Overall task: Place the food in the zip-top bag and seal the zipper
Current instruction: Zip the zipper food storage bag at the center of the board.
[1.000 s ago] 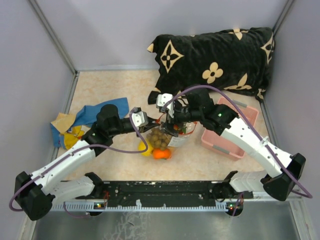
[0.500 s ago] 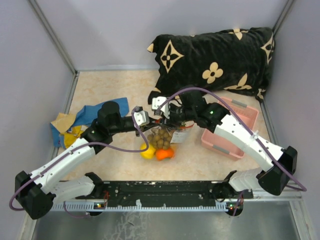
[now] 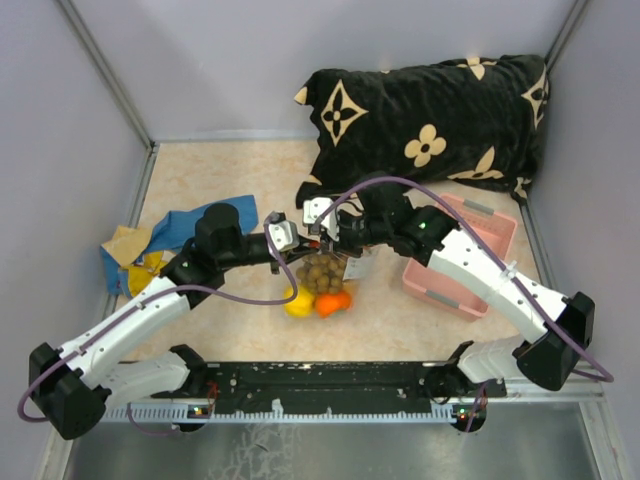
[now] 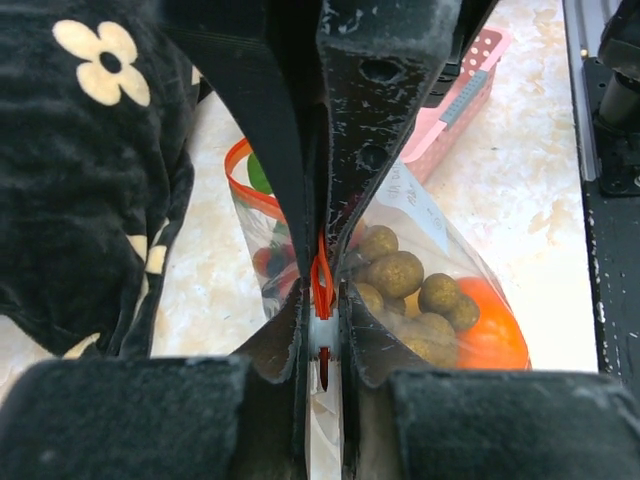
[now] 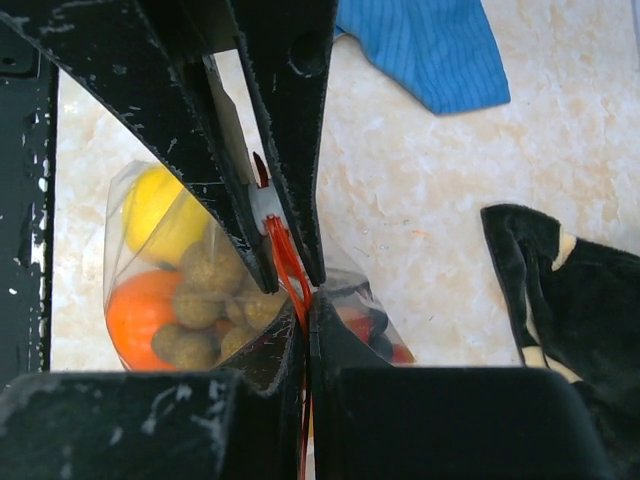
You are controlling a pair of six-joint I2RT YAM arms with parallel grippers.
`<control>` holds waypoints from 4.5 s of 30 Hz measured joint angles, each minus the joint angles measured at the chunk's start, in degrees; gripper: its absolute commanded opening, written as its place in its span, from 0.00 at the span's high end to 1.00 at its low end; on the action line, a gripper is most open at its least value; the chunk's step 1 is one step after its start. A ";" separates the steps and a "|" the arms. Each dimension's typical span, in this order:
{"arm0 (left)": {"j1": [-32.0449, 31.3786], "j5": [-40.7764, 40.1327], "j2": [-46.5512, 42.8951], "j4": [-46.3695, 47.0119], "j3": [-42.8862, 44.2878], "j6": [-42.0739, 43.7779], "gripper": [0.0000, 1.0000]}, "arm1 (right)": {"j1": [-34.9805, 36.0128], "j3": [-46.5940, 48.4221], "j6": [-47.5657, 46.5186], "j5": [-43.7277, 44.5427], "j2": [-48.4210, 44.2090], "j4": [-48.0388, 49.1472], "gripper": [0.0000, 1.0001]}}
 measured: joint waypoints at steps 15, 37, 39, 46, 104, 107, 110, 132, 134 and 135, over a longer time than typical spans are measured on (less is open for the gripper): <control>-0.07 -12.87 -9.01 15.08 -11.82 -13.79 0.49 | 0.00 -7.67 5.25 2.08 -6.36 7.87 1.00; 2.21 -4.07 -2.95 24.13 -13.46 -21.05 1.00 | 0.00 -9.40 7.30 1.62 -6.78 11.26 0.93; 2.29 -3.26 -2.97 24.37 -13.46 -20.46 1.00 | 0.00 -9.40 7.28 1.44 -6.86 11.21 0.80; 2.29 0.33 -2.99 21.75 -11.85 -15.85 1.00 | 0.00 -7.17 6.14 0.02 -6.99 8.09 0.55; 2.29 0.94 -7.65 18.14 -11.21 -11.45 0.65 | 0.11 -5.46 6.23 -0.92 -7.26 5.53 1.00; 2.29 1.16 -6.32 18.23 -10.16 -11.65 0.57 | 0.11 -4.42 6.23 -1.14 -5.66 4.46 1.00; 2.32 1.90 -4.74 17.99 -8.63 -11.61 0.55 | 0.13 -3.50 6.21 -1.31 -4.48 3.93 1.00; 2.84 7.32 0.90 8.74 -1.25 -6.21 0.78 | 0.46 0.74 4.31 -0.92 -3.72 -1.49 1.00; 3.06 8.11 0.90 7.96 -0.94 -5.70 0.88 | 0.48 0.94 4.11 -0.96 -3.72 -1.44 1.00; 3.08 8.52 0.90 7.63 -0.90 -5.60 0.95 | 0.48 0.96 4.07 -0.94 -3.72 -1.40 1.00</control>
